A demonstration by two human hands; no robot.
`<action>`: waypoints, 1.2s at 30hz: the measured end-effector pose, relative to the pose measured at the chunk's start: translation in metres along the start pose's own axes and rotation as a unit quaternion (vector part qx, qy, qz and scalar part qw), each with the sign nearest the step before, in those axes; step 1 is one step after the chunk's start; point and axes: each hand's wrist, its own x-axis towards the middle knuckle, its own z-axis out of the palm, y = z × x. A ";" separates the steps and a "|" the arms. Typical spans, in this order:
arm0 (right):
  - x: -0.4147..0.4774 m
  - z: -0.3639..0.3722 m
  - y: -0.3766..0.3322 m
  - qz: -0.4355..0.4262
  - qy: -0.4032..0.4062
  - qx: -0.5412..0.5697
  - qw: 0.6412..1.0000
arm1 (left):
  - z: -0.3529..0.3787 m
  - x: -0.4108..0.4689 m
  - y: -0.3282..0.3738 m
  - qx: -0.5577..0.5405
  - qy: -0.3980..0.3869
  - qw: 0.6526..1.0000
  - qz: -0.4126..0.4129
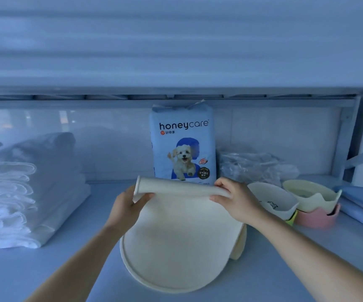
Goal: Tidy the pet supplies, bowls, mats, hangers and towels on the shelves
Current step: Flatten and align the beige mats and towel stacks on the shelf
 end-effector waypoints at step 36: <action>-0.106 -0.055 -0.128 -0.146 0.210 -0.101 0.962 | -0.088 -0.129 0.119 -0.172 0.069 0.982 -0.044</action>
